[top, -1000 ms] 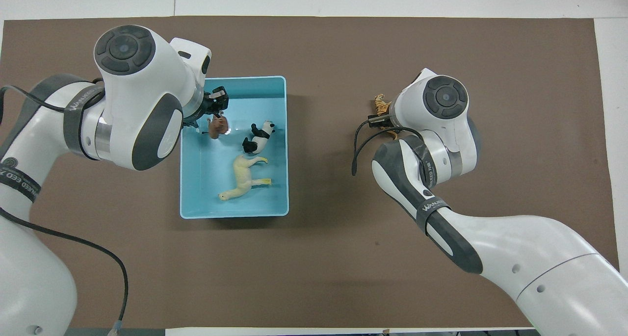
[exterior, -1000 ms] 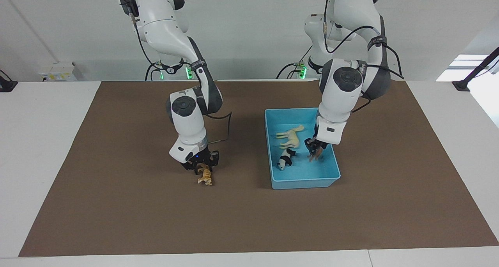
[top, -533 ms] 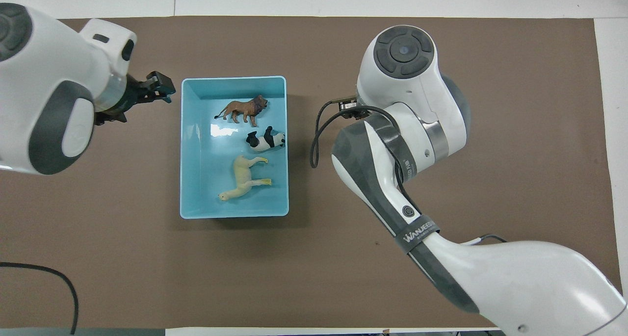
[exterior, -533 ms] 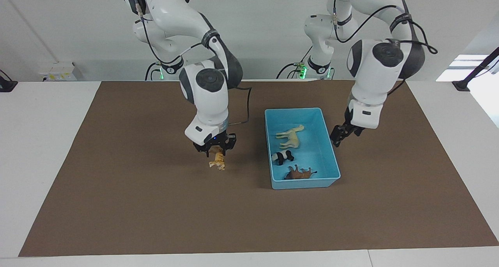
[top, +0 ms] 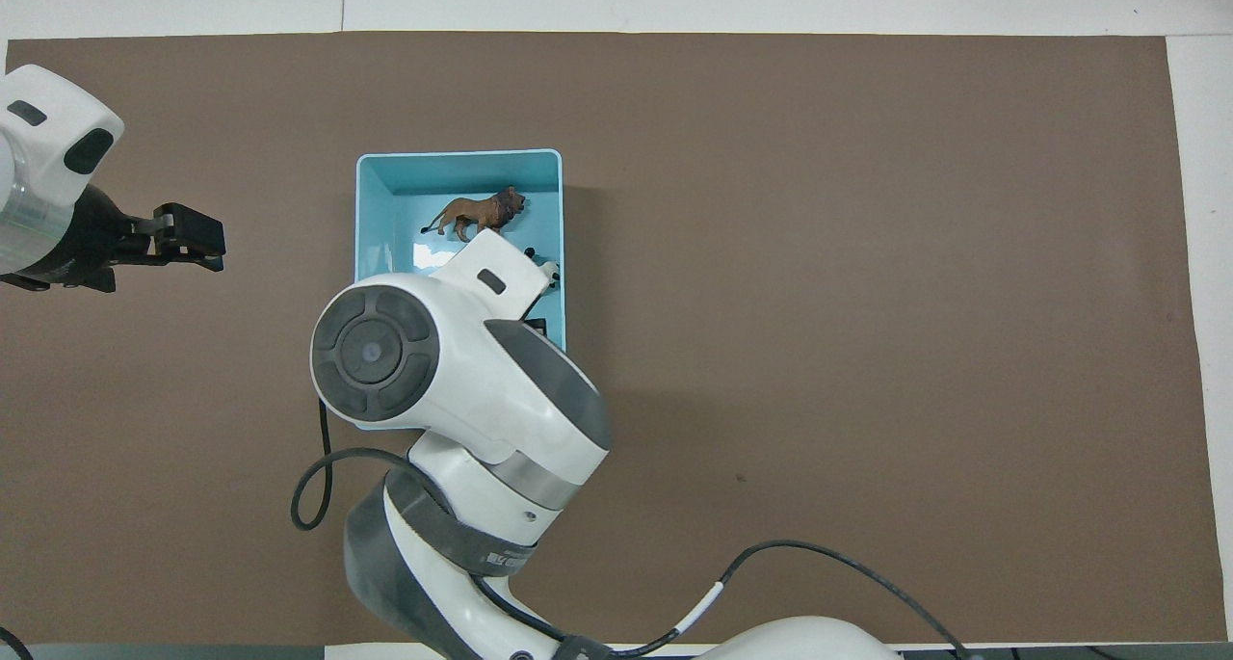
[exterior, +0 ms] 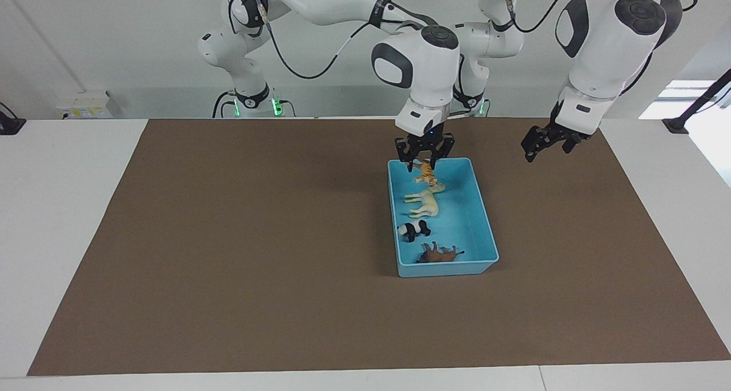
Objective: Put all toys into storage box
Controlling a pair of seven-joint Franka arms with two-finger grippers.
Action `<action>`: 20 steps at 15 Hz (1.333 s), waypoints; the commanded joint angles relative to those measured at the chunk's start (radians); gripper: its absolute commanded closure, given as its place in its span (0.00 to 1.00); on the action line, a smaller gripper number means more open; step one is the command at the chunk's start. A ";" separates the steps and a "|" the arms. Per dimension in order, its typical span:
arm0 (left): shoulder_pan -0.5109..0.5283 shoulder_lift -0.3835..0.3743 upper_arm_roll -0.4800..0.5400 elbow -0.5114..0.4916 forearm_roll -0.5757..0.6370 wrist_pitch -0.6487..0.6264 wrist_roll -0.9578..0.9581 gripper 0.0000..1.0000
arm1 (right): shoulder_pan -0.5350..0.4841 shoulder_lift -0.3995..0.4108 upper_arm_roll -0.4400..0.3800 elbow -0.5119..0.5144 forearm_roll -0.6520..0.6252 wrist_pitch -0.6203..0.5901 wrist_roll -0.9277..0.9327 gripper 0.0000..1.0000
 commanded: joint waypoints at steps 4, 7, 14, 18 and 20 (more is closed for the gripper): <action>0.094 -0.005 -0.008 0.043 -0.055 -0.089 0.172 0.00 | -0.007 0.042 -0.005 -0.006 0.021 0.075 0.133 0.00; 0.105 -0.014 -0.018 0.043 -0.060 -0.107 0.185 0.00 | -0.044 0.000 -0.014 0.014 0.019 0.028 0.159 0.00; 0.157 -0.053 -0.062 0.023 -0.063 -0.100 0.202 0.00 | -0.388 -0.183 -0.014 -0.004 0.018 -0.054 -0.297 0.00; 0.141 -0.027 -0.038 0.048 -0.064 -0.106 0.225 0.00 | -0.606 -0.225 -0.013 -0.026 0.021 -0.126 -0.632 0.00; 0.125 -0.025 -0.038 0.049 -0.063 -0.112 0.224 0.00 | -0.686 -0.272 -0.011 -0.058 0.024 -0.216 -0.716 0.00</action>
